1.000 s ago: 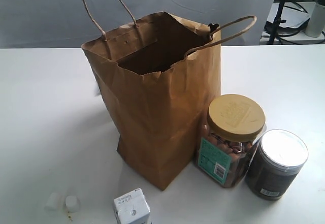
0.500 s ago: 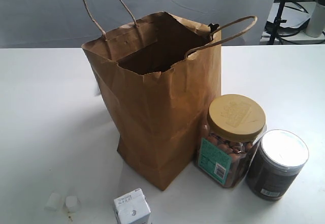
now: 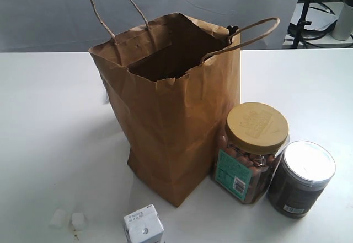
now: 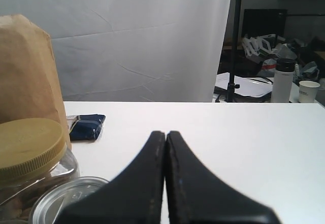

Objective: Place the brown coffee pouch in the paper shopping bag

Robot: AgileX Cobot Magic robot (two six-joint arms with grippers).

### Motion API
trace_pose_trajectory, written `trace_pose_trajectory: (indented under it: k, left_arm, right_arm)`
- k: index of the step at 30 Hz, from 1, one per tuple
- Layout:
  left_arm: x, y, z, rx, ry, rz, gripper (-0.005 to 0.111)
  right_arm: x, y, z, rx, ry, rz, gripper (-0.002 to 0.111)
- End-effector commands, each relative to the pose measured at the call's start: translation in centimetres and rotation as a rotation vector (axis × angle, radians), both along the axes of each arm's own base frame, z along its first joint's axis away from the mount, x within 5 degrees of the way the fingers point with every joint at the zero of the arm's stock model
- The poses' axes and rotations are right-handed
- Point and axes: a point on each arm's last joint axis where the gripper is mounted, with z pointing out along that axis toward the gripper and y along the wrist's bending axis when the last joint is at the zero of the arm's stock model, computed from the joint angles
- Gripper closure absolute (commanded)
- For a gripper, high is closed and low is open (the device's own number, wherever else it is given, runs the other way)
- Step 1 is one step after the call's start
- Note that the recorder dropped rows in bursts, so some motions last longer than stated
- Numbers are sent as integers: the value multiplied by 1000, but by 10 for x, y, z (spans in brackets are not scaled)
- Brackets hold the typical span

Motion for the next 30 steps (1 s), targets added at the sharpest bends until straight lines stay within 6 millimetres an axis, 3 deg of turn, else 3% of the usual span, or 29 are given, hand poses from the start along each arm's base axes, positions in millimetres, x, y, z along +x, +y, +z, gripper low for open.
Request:
trace_pose_trajectory:
  k: [1, 30]
  left_arm:
    - [0, 0, -1, 1, -5, 4, 107]
    - [0, 0, -1, 1, -5, 4, 107]
  right_arm:
    - [0, 0, -1, -3, -2, -5, 108]
    - [1, -3, -1, -3, -2, -62, 108]
